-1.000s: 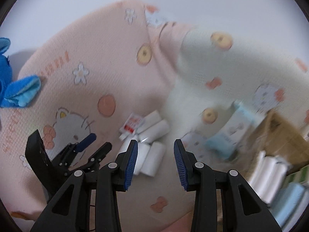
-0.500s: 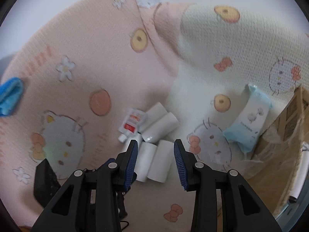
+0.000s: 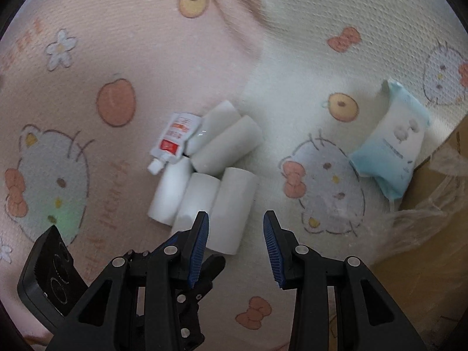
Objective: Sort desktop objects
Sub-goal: 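Withdraw both grippers from the box back over the blanket tubes, then lower both grippers around a standing white tube beside the wipes pack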
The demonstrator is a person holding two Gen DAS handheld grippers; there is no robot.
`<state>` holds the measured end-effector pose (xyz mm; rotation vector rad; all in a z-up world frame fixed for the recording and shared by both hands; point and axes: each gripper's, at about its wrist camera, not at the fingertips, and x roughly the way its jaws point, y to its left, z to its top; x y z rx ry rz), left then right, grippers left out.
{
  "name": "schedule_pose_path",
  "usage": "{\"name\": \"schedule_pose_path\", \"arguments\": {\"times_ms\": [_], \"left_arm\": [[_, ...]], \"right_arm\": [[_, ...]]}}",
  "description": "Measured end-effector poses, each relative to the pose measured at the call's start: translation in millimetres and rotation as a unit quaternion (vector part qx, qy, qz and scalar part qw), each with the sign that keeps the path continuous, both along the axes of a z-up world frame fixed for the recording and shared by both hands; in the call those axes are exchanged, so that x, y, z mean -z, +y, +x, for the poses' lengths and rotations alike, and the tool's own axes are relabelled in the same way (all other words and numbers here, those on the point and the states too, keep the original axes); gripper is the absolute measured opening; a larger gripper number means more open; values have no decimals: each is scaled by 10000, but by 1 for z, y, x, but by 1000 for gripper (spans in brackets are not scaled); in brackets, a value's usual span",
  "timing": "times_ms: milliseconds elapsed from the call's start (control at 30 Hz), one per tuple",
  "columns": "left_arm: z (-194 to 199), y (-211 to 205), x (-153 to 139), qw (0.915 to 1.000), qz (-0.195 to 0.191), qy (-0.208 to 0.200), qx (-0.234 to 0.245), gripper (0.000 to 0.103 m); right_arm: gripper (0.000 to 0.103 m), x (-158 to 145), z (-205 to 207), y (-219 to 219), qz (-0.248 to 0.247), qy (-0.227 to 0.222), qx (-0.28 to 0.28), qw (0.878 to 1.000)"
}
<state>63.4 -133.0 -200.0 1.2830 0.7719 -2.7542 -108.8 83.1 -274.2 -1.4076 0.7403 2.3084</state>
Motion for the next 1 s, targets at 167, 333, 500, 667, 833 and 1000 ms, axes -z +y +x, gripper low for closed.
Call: {"name": "schedule_pose_path", "arguments": {"times_ms": [167,333,500,667,833,1000], "left_arm": [[-19,-7,9,9993,202,-326,-55,49],[-33,-21,25,9946,704,-753,-118,49],[-37,-24,31,9924,978,-714,-200,41],[-39,-17,36,9913,1136,-646,-174,29],[-34,-6,43,9875,1462,-588,-30,27],[-25,-5,42,9868,1477,-645,-125,30]], "right_arm": [[35,11,-1,1,-183,-133,59,9997],[35,13,0,3,-177,-179,172,9995],[35,14,2,9,-192,-199,345,9990],[35,18,3,13,-265,-260,487,9981],[35,28,3,16,-637,-255,566,9960],[35,34,6,21,-737,-345,707,9942]]}}
